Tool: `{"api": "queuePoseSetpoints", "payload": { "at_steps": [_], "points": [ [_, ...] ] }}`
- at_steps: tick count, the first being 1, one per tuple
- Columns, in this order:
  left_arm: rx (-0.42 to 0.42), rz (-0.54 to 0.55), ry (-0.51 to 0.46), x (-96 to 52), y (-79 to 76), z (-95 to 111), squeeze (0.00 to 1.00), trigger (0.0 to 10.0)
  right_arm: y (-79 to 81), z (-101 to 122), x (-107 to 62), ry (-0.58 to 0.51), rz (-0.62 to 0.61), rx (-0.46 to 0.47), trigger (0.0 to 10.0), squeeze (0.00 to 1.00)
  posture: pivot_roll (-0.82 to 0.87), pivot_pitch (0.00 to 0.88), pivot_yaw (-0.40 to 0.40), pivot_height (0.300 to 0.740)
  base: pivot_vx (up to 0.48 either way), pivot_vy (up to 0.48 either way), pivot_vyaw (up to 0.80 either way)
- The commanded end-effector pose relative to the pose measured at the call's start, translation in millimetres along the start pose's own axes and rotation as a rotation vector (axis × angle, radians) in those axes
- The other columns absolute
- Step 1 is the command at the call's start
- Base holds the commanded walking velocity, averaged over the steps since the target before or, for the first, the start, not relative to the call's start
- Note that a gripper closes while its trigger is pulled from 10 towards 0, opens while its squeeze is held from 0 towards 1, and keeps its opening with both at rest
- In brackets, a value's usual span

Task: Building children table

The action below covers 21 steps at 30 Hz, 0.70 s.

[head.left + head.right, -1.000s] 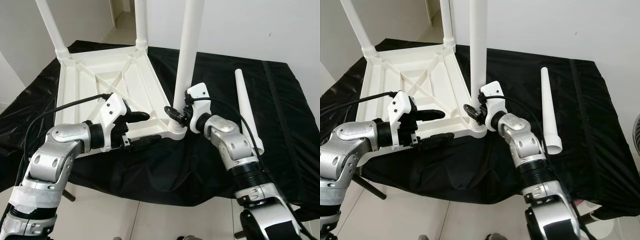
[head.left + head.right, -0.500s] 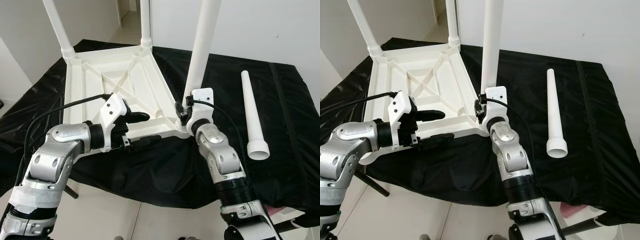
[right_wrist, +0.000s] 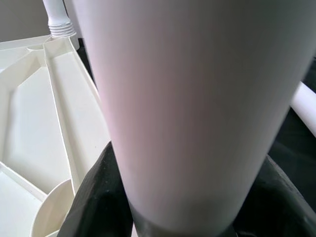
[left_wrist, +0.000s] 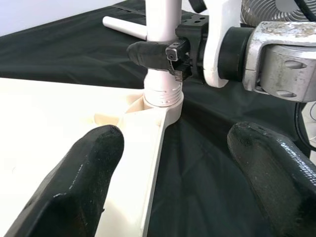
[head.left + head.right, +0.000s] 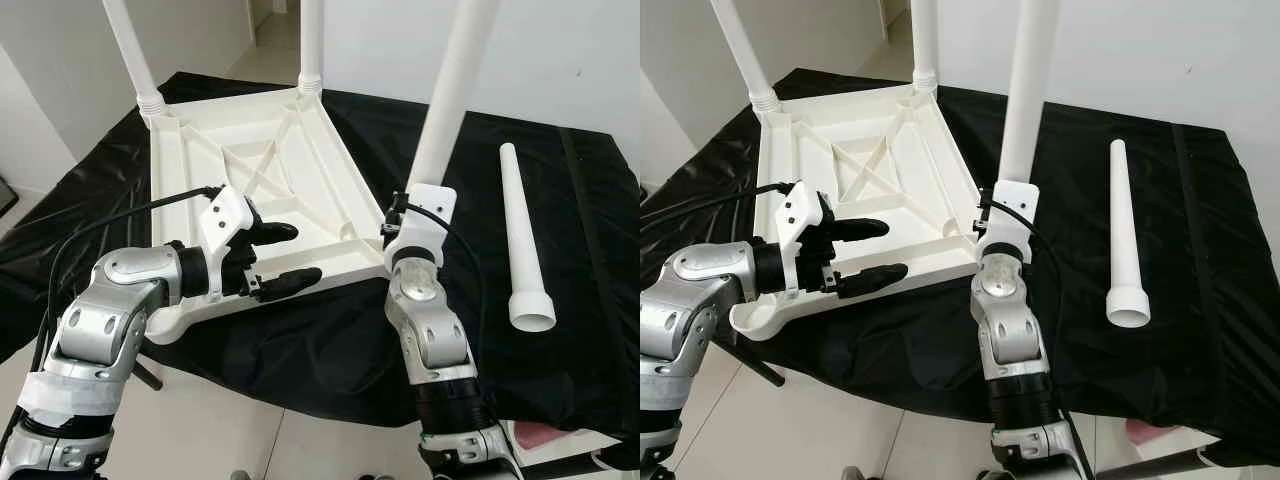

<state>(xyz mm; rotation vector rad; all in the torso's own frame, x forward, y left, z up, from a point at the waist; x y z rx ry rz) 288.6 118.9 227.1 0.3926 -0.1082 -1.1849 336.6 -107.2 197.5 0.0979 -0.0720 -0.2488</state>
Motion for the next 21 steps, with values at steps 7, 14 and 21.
{"api": "queuePoseSetpoints", "payload": {
  "at_steps": [7,14,21],
  "points": [
    [0.000,0.091,0.021,-2.7,5.1,-3,0.00,10.0,-3.0,-12,-0.1,-0.005,0.090,-0.050,10.0,1.00,-0.08,0.105,0.071,0.740,0.000,0.000,0.00],
    [0.001,0.090,0.020,-2.6,5.5,-3,0.00,10.0,-1.1,15,-1.7,-0.146,0.178,-0.012,10.0,0.00,-0.08,0.106,0.072,0.740,0.000,0.000,0.00],
    [0.027,0.158,0.054,-9.3,17.9,-7,0.00,10.0,-17.3,18,-30.8,-0.173,0.317,-0.037,10.0,0.00,-0.08,0.115,0.062,0.740,0.000,0.000,0.00]
  ]
}}
Point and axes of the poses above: a point about 5 cm out from each wrist's last joint towards the gripper, its own x axis pointing out of the wrist towards the gripper, its own z axis along the axis of the wrist's last joint, y = z × x, the point moved 1 cm from there along x, pointing out of the wrist towards the gripper, and after that the axes turned 7 degrees about x, right-handed, at the moved point
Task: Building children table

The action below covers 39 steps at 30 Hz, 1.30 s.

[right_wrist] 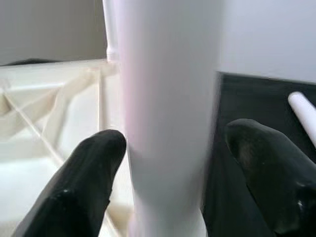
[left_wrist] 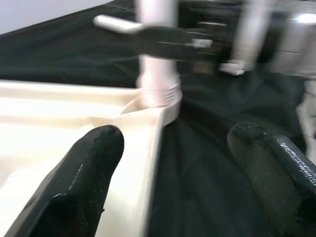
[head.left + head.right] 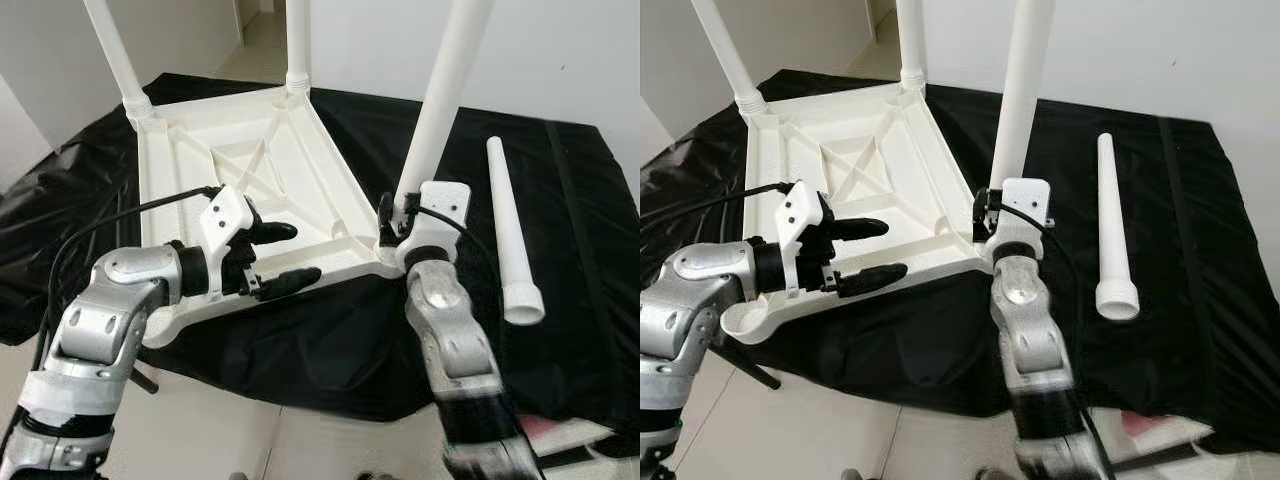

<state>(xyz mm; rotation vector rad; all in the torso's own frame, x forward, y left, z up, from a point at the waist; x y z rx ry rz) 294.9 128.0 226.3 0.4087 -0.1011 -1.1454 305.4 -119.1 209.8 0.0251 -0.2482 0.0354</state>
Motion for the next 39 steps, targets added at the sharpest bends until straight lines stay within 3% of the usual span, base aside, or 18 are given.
{"api": "queuePoseSetpoints", "payload": {
  "at_steps": [1,7,9,14,20,22,29,30,33,37,39],
  "points": [
    [0.026,0.147,0.046,-5.0,13.7,-3,0.00,10.0,0.2,2,-10.9,-0.005,0.040,-0.003,10.0,0.00,-0.08,0.116,0.059,0.740,0.000,0.000,0.00],
    [0.052,0.239,0.095,-16.7,29.9,-7,0.00,10.0,-11.5,-9,-41.9,0.036,0.072,-0.071,10.0,0.00,-0.10,0.123,0.059,0.740,0.000,0.000,0.00],
    [0.052,0.239,0.095,-16.7,29.9,-7,0.00,10.0,-11.5,-9,-41.9,0.036,0.072,-0.071,10.0,0.00,-0.10,0.123,0.059,0.740,0.000,0.000,0.00],
    [0.069,0.274,0.202,-28.2,31.3,-24,0.00,10.0,-11.7,-16,-56.6,0.084,0.157,-0.073,10.0,0.00,-0.10,0.122,0.062,0.740,0.000,0.000,0.00],
    [0.060,0.311,0.307,-40.3,30.7,-43,0.00,10.0,5.8,-21,-66.9,0.129,0.352,-0.088,10.0,0.00,-0.09,0.122,0.054,0.740,0.000,0.000,0.00],
    [0.040,0.374,0.380,-52.0,37.7,-57,0.00,10.0,25.9,-28,-71.1,0.184,0.490,-0.078,10.0,0.00,-0.09,0.120,0.048,0.740,0.000,0.000,0.00],
    [0.045,0.517,0.508,-81.6,65.4,-72,0.00,10.0,62.3,-50,-50.7,0.277,0.609,-0.146,10.0,0.00,-0.08,0.115,0.033,0.740,0.000,0.000,0.00],
    [0.045,0.517,0.508,-81.6,65.4,-72,0.00,10.0,62.3,-50,-50.7,0.277,0.609,-0.146,10.0,0.00,-0.08,0.115,0.033,0.740,0.000,0.000,0.00],
    [-0.003,0.645,0.551,-94.0,84.7,-79,0.00,10.0,74.3,-54,-31.5,0.281,0.574,-0.200,10.0,0.00,-0.06,0.114,0.028,0.740,0.000,0.000,0.00],
    [-0.057,0.736,0.575,-99.3,93.2,-87,0.00,10.0,82.5,-53,-20.7,0.289,0.549,-0.196,10.0,0.00,-0.07,0.113,0.031,0.740,0.000,0.000,0.00],
    [-0.033,0.782,0.659,-102.8,94.0,-98,0.00,10.0,85.6,-53,-16.6,0.299,0.529,-0.202,10.0,0.00,-0.07,0.112,0.031,0.740,0.000,0.000,0.00]
  ]
}}
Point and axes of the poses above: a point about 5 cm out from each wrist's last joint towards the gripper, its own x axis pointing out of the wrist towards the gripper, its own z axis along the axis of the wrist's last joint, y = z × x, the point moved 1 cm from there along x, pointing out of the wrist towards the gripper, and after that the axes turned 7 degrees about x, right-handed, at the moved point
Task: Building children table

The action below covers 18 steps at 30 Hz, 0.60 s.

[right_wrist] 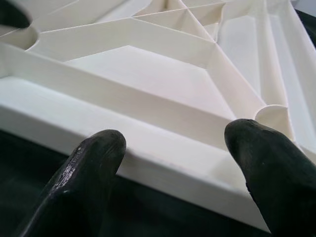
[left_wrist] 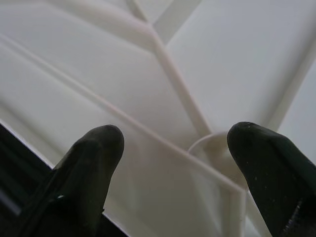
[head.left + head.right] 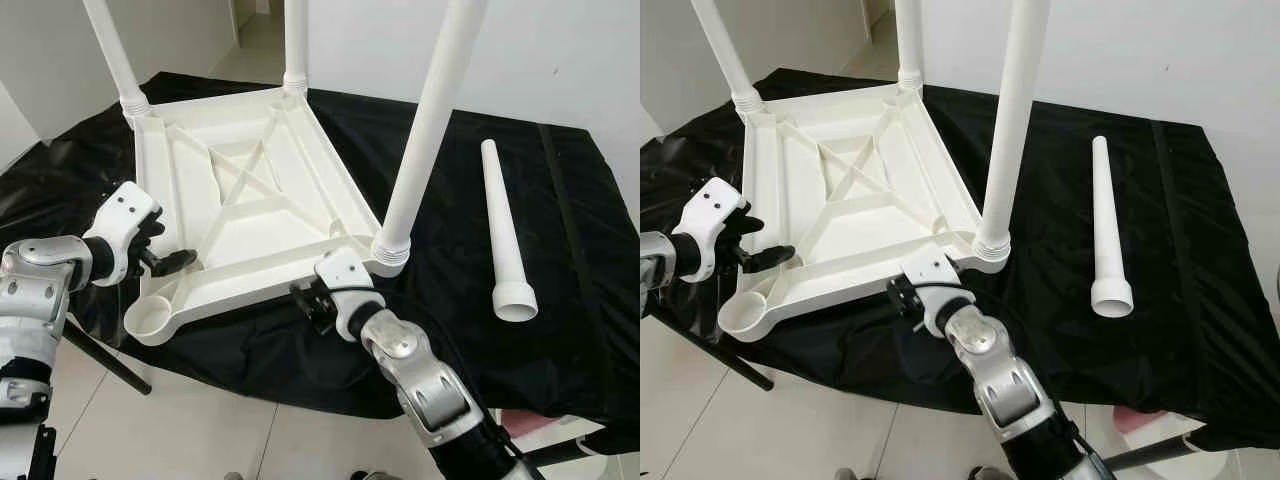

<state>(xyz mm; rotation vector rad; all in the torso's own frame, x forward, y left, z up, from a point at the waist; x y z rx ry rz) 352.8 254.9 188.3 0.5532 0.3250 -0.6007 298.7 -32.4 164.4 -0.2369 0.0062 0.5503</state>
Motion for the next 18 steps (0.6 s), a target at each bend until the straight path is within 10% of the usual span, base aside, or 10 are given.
{"api": "queuePoseSetpoints", "payload": {
  "at_steps": [1,10,11,18],
  "points": [
    [-0.003,0.374,0.108,-2.3,19.7,-16,0.00,10.0,1.5,-8,0.8,0.043,-0.009,0.002,10.0,0.00,-0.07,0.112,0.031,0.740,0.000,0.000,0.00],
    [0.077,0.306,0.228,9.5,-1.9,-43,0.00,10.0,-15.4,-32,-10.2,0.166,-0.107,-0.023,10.0,0.00,-0.08,0.114,0.037,0.740,0.000,0.000,0.00],
    [0.067,0.184,0.177,18.8,-24.0,-40,0.00,10.0,-29.2,-36,-12.5,0.191,-0.183,-0.029,10.0,0.00,-0.09,0.116,0.039,0.740,0.000,0.000,0.00],
    [0.049,0.022,0.056,32.9,-53.0,-21,0.00,10.0,-55.0,-35,-8.3,0.199,-0.310,-0.036,10.0,0.00,-0.09,0.116,0.039,0.740,0.000,0.000,0.00]
  ]
}}
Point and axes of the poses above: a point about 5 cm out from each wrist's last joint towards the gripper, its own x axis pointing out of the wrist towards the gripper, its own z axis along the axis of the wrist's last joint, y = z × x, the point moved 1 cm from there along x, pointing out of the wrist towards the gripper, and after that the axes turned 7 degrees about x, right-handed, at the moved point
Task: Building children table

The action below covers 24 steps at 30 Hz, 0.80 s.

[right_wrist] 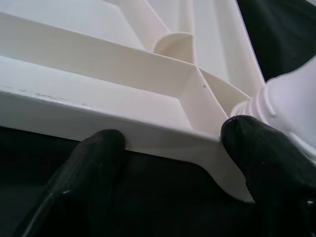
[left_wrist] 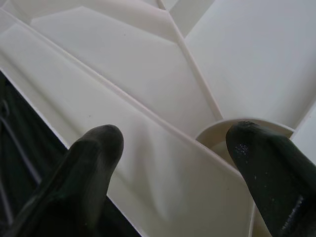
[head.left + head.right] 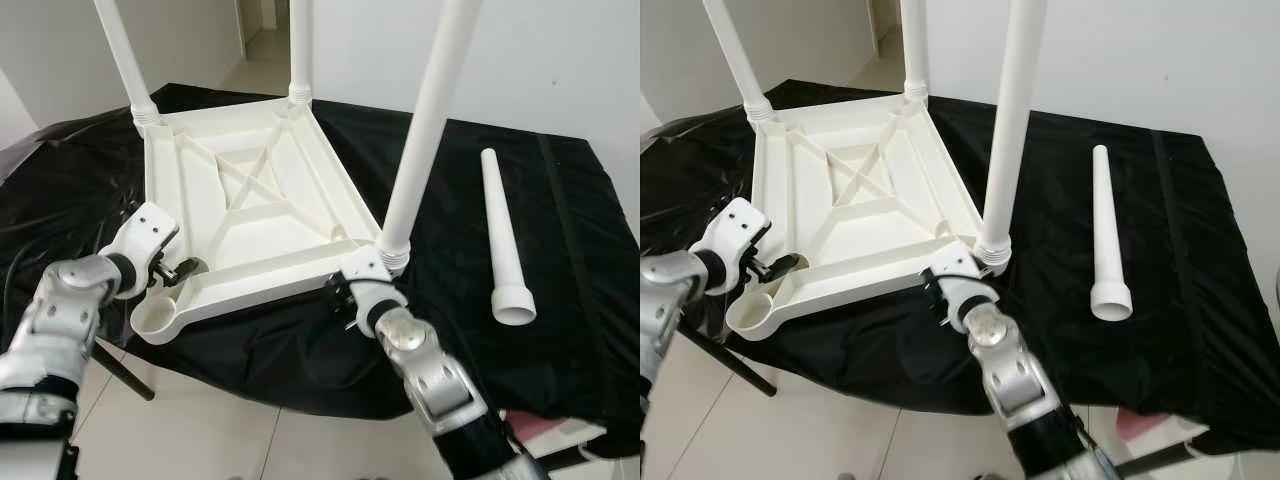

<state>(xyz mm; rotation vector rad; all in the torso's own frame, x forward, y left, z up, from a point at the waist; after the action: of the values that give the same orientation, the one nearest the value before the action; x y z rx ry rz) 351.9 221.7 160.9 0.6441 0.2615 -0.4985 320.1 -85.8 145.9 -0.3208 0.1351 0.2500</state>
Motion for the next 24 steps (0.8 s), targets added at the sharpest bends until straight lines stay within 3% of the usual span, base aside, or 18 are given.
{"api": "queuePoseSetpoints", "payload": {
  "at_steps": [1,6,15,17,18,24],
  "points": [
    [-0.034,-0.137,0.023,6.7,-27.5,-8,0.00,10.0,-10.0,0,4.4,0.010,-0.061,-0.001,10.0,0.00,-0.09,0.116,0.039,0.740,0.000,0.000,0.00],
    [-0.046,-0.231,-0.093,14.6,-45.7,22,0.00,10.0,-30.3,12,13.2,-0.019,-0.147,-0.006,10.0,0.00,-0.08,0.119,0.046,0.740,0.000,0.000,0.00],
    [-0.060,-0.272,-0.189,24.6,-60.0,53,0.00,10.0,-43.7,21,23.8,-0.044,-0.209,-0.030,10.0,0.00,-0.08,0.129,0.056,0.740,0.000,0.000,0.00],
    [-0.067,-0.294,-0.218,29.1,-64.1,63,0.00,10.0,-48.2,25,26.5,-0.055,-0.237,-0.036,10.0,0.00,-0.08,0.129,0.055,0.740,0.000,0.000,0.00],
    [-0.078,-0.318,-0.255,33.9,-69.7,78,0.00,10.0,-54.6,30,29.9,-0.072,-0.281,-0.038,10.0,0.00,-0.08,0.129,0.055,0.740,0.000,0.000,0.00],
    [-0.092,-0.345,-0.357,30.5,-70.9,100,0.00,10.0,-63.5,43,19.7,-0.158,-0.385,0.002,10.0,0.00,-0.08,0.133,0.062,0.740,0.000,0.000,0.00]
  ]
}}
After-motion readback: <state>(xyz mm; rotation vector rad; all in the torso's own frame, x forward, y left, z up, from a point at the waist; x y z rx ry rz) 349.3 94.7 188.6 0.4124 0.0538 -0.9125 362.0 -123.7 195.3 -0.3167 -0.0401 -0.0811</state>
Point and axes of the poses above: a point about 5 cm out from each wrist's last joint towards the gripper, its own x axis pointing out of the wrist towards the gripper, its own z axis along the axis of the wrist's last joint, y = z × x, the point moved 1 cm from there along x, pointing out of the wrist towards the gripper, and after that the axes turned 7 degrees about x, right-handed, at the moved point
